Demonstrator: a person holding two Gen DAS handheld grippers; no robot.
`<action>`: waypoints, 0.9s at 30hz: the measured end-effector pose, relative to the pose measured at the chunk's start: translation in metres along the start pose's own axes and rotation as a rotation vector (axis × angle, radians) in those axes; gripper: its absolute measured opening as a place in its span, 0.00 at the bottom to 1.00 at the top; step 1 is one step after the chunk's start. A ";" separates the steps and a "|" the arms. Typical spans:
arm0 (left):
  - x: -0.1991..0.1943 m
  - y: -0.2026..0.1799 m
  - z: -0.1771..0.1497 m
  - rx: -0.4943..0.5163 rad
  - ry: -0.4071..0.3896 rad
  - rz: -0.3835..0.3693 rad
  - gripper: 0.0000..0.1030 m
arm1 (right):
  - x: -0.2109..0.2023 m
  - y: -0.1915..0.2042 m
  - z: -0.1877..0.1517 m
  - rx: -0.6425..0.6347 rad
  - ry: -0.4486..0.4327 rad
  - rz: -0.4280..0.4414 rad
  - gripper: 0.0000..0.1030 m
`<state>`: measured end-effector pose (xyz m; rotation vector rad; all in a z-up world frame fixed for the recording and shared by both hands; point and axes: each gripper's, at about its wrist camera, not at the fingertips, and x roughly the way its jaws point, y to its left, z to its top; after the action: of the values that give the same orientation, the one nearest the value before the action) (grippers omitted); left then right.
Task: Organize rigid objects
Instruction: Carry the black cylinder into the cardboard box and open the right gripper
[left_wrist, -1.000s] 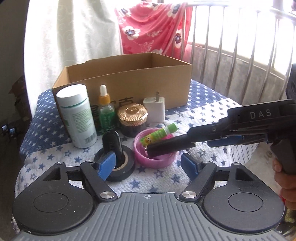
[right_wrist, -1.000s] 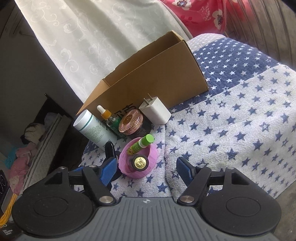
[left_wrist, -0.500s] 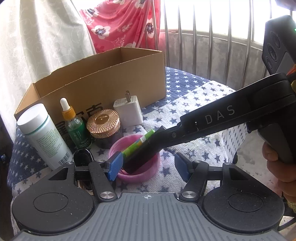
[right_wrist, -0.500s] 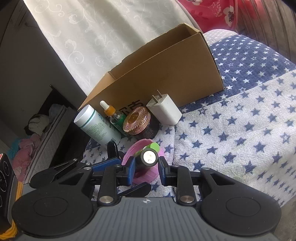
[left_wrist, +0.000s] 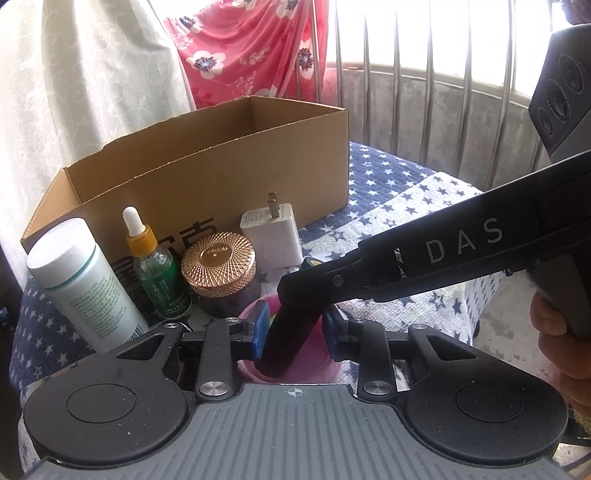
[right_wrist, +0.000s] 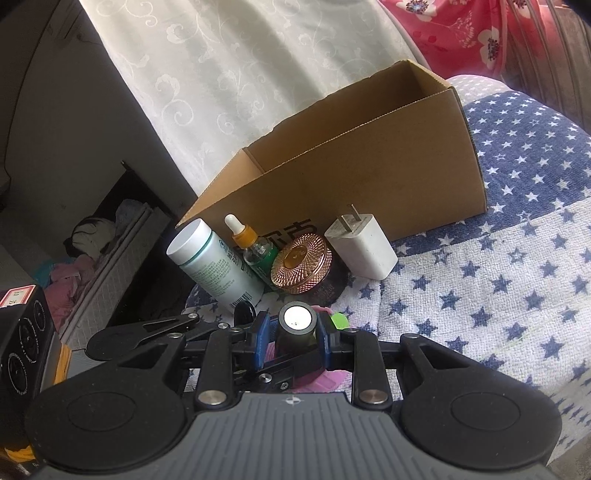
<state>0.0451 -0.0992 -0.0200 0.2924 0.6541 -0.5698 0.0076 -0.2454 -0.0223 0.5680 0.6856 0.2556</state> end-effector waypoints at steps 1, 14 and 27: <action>0.000 0.001 0.000 -0.002 -0.004 0.002 0.27 | 0.001 0.001 0.001 -0.006 0.001 0.005 0.28; -0.040 0.037 0.042 -0.028 -0.149 0.060 0.20 | -0.007 0.063 0.062 -0.226 -0.062 0.070 0.25; 0.033 0.166 0.119 -0.232 0.065 0.091 0.20 | 0.134 0.069 0.215 -0.167 0.257 0.158 0.24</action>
<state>0.2216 -0.0290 0.0629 0.1230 0.7588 -0.3938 0.2477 -0.2231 0.0827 0.4328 0.8592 0.5352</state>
